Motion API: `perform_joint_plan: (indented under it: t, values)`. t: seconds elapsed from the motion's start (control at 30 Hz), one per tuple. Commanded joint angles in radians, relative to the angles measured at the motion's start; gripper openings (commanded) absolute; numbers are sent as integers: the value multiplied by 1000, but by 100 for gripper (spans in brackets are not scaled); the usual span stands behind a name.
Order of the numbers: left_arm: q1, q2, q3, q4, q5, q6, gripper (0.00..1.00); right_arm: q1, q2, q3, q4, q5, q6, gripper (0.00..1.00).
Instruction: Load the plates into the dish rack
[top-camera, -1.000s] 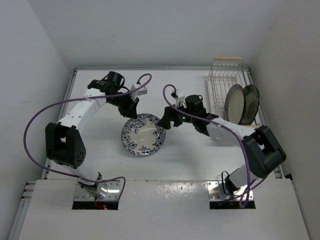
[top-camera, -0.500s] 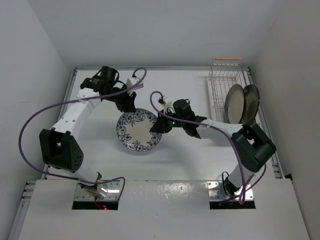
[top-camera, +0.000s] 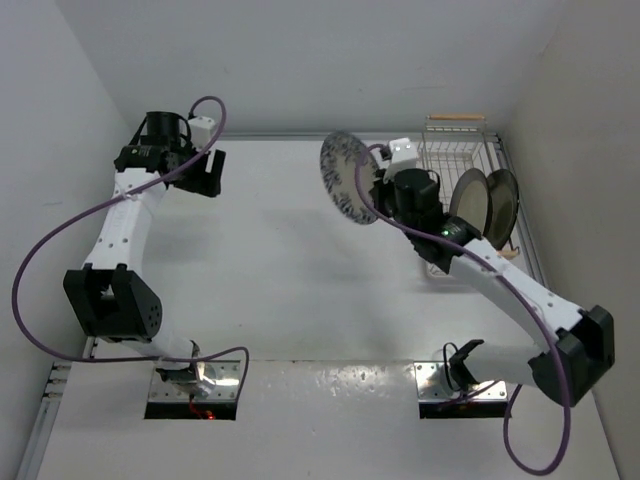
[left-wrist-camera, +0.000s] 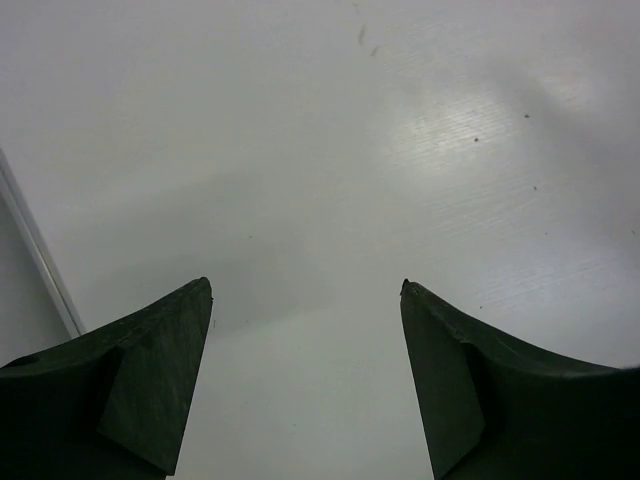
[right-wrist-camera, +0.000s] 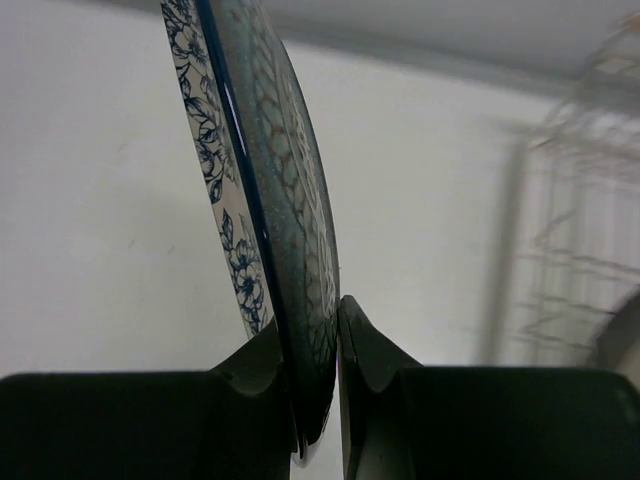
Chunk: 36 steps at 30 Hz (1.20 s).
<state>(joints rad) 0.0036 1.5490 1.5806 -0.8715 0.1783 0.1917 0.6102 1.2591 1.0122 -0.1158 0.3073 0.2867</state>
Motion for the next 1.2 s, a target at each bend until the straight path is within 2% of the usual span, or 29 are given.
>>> perform_joint_plan:
  t: [0.0, 0.13, 0.2, 0.3, 0.53, 0.63, 0.77, 1.0, 1.17]
  values:
    - [21, -59, -17, 32, -45, -63, 80, -1, -121, 117, 171, 368, -159, 0]
    - [53, -69, -50, 42, 1, -63, 80, -9, -185, 85, 304, 611, -381, 0]
    - [53, -69, -50, 42, 1, -63, 80, -16, -197, 56, 379, 677, -504, 0]
    - [53, -69, -50, 42, 10, -63, 80, -38, -202, 36, 380, 728, -531, 0]
    - [62, -69, -60, 42, 21, -63, 80, -127, -253, -46, 194, 676, -344, 0]
    - [62, -78, -70, 42, 30, -63, 80, -196, -273, -90, 167, 616, -295, 0]
    - [62, -78, -79, 42, 30, -63, 80, -259, -277, -96, 47, 537, -181, 0]
    - [62, -78, -88, 42, 30, -63, 80, -377, -267, -144, -48, 294, -20, 0]
    - [62, -78, -88, 42, 30, -63, 80, -388, -242, -152, -76, 280, 11, 0]
